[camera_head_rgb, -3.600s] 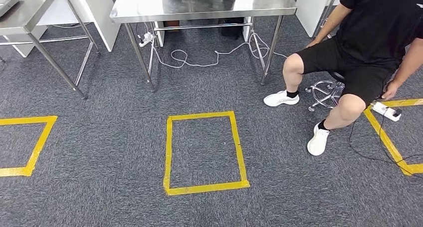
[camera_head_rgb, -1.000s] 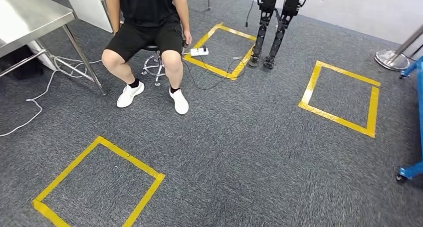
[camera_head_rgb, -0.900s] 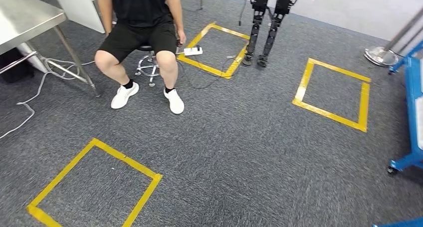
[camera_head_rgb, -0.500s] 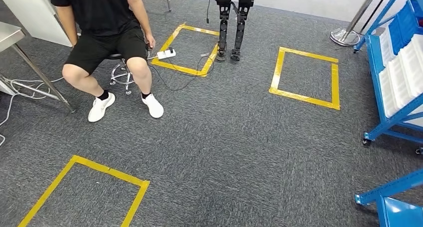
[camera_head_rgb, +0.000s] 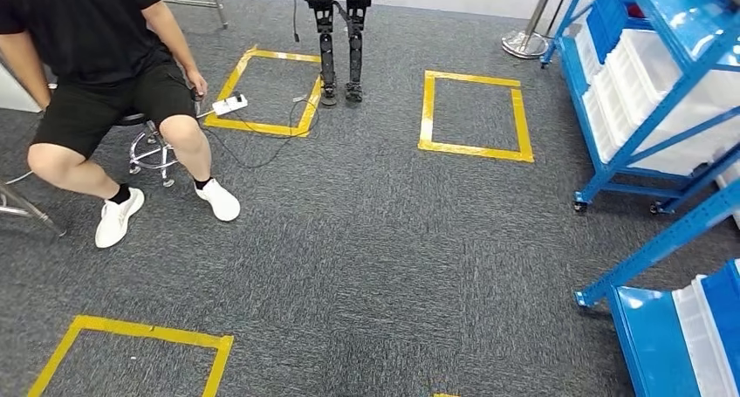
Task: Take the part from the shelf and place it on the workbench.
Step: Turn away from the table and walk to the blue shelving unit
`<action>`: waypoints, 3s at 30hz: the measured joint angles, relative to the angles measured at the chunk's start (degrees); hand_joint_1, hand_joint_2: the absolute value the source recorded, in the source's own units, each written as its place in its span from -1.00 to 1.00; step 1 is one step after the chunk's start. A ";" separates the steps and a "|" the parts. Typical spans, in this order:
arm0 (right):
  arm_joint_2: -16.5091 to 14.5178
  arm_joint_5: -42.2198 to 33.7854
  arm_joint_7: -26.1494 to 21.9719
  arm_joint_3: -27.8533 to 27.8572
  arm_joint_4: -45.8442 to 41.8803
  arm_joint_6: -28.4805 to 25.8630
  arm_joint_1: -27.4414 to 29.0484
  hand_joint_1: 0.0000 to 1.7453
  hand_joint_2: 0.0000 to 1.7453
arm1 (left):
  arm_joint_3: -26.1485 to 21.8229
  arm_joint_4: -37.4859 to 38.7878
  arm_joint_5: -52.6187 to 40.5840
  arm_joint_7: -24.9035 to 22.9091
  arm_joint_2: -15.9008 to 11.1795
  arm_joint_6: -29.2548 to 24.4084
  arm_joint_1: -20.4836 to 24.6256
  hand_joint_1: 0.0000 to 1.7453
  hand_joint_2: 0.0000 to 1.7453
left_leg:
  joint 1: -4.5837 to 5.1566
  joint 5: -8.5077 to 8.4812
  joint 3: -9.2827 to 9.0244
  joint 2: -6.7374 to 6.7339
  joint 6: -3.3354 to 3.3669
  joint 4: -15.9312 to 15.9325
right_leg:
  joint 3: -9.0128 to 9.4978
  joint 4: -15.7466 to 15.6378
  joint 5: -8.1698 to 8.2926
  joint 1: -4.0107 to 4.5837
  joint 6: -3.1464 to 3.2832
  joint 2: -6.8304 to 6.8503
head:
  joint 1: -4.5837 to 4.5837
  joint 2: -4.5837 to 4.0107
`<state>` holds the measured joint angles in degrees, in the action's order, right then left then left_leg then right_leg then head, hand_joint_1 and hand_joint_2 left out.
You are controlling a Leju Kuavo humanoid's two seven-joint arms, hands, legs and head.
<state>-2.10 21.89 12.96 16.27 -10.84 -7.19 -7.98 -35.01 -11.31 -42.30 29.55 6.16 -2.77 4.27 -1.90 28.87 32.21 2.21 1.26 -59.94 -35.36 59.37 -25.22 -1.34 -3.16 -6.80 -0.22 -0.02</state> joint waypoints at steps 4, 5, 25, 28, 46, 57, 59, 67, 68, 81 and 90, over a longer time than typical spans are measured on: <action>1.13 0.17 4.42 0.73 -0.39 1.79 -6.65 -1.00 -1.00 | 1.58 -0.05 -0.62 -0.79 0.04 0.31 0.86 -1.00 -1.00 | 0.47 -0.98 0.20 -3.43 1.62 0.76 | -5.17 10.64 -4.74 -0.10 0.15 5.59 | -0.52 0.00; 1.26 0.35 4.35 0.75 -0.50 1.89 -7.34 -1.00 -1.00 | 1.69 -0.05 -0.56 -0.74 0.04 0.19 0.79 -1.00 -1.00 | 0.60 -1.00 0.26 -4.17 1.64 0.75 | -6.23 13.53 -5.79 -0.13 0.00 5.89 | -0.56 0.00; 1.63 1.75 3.24 0.93 -1.21 2.07 -9.01 -1.00 -1.00 | 2.16 -0.01 -0.55 -0.46 0.38 0.21 -0.15 -1.00 -1.00 | -0.44 1.47 2.58 0.07 -1.63 -5.80 | 2.60 -0.77 -1.23 0.49 3.61 1.72 | -0.14 0.00; 1.69 1.81 3.24 0.96 -1.30 2.08 -9.21 -1.00 -1.00 | 2.23 0.01 -0.71 -0.70 0.39 0.38 -0.16 -1.00 -1.00 | -0.39 0.34 0.54 2.21 -1.33 -0.93 | 1.51 -0.07 -1.29 0.71 2.36 -0.31 | -0.30 0.01; 1.85 1.85 2.78 1.77 -1.42 2.07 -9.23 -1.00 -1.00 | 2.31 -0.07 -1.29 -2.20 0.45 2.06 0.71 -1.00 -1.00 | 0.59 2.06 -2.37 -8.66 -1.25 0.60 | 0.03 -0.34 -0.07 0.48 2.14 8.36 | -0.73 0.00; 1.73 2.40 2.78 2.44 -1.52 2.01 -9.30 -1.00 -1.00 | 2.63 -0.06 -1.62 -3.34 0.47 2.83 0.68 -1.00 -1.00 | 0.46 -0.53 1.72 1.61 -0.07 -1.70 | 0.77 -0.36 0.11 1.19 3.58 0.10 | -0.24 0.00; 1.69 2.74 2.67 2.46 -1.59 2.01 -9.30 -1.00 -1.00 | 2.64 -0.07 -1.66 -3.43 0.45 2.83 0.74 -1.00 -1.00 | 0.79 -0.84 1.14 1.76 0.13 -0.09 | 0.43 -0.38 0.18 1.31 3.09 -0.86 | -0.25 0.00; 1.74 3.93 2.19 2.49 -1.62 2.01 -9.29 -1.00 -1.00 | 2.70 -0.08 -1.65 -3.30 0.62 2.59 0.80 -1.00 -1.00 | 0.87 -2.08 0.63 -1.94 1.71 1.54 | -7.37 14.99 -6.37 0.13 1.99 6.04 | -0.56 0.00; 1.74 4.05 2.19 2.49 -1.62 2.00 -9.21 -1.00 -1.00 | 2.70 -0.08 -1.65 -3.30 0.63 2.59 0.79 -1.00 -1.00 | 0.80 -2.03 0.64 -2.26 1.57 1.52 | -6.86 14.28 -5.87 -0.25 1.32 6.14 | -0.58 0.00; 1.68 5.94 2.19 2.48 -1.64 2.01 -9.47 -1.00 -1.00 | 2.73 -0.14 -1.67 -2.31 0.55 3.03 0.84 -1.00 -1.00 | 0.22 -1.35 -0.27 -3.11 0.99 1.82 | 1.76 -0.27 -1.50 -0.28 1.51 6.88 | -0.21 0.00; 1.73 6.57 2.27 2.47 -1.64 2.04 -9.52 -1.00 -1.00 | 2.72 -0.14 -1.67 -1.75 0.55 3.20 0.84 -1.00 -1.00 | -0.07 -1.56 -0.55 -3.11 -1.82 2.37 | 1.78 -0.21 -1.61 0.09 1.98 6.89 | -0.23 0.00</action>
<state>-0.37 28.46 15.23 18.74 -12.48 -5.16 -17.49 -32.28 -11.45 -43.98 27.80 6.72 0.44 5.11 -1.96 27.32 31.66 -0.90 -0.56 -57.58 -33.57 59.15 -26.83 -1.25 -1.17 0.09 -0.45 -0.02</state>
